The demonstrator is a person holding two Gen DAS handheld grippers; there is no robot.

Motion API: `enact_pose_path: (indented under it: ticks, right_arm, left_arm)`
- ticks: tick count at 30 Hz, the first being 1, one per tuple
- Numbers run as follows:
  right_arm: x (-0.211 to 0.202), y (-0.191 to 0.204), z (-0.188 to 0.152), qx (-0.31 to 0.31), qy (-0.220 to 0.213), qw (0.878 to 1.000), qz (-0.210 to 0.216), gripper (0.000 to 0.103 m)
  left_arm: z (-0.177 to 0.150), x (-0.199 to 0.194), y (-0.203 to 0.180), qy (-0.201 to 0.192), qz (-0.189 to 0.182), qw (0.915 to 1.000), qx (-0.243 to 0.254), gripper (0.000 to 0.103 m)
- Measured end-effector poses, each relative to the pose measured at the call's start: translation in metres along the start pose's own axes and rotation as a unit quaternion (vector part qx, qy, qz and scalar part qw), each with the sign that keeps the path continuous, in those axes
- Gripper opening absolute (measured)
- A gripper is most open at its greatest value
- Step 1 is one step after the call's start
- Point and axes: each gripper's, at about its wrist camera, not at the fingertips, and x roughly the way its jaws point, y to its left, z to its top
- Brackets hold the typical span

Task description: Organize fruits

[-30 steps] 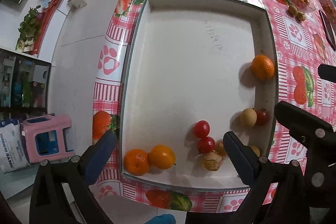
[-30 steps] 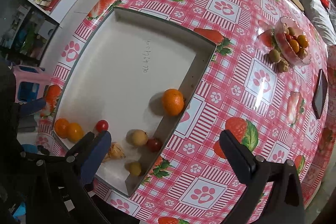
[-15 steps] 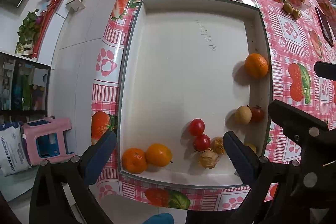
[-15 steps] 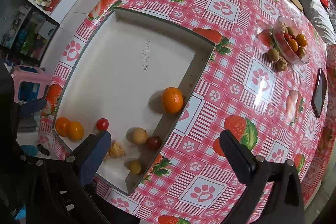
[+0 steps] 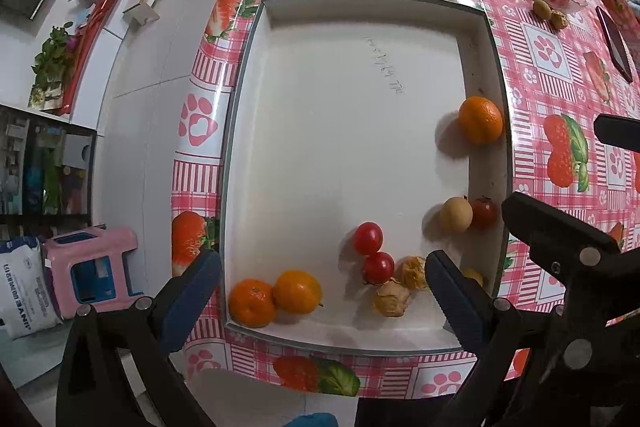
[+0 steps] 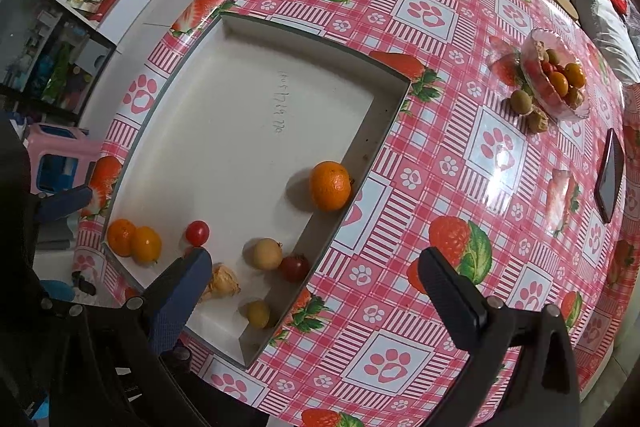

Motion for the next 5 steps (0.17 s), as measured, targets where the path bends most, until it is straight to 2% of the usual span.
enact_pose_path:
  ticks: [5]
  right_arm:
    - [0.0, -0.0001, -0.0013, 0.001, 0.001, 1.0, -0.001, 0.103]
  left_arm:
    - [-0.0033, -0.0062, -0.0016, -0.016, -0.003, 0.9999, 0.003, 0.102]
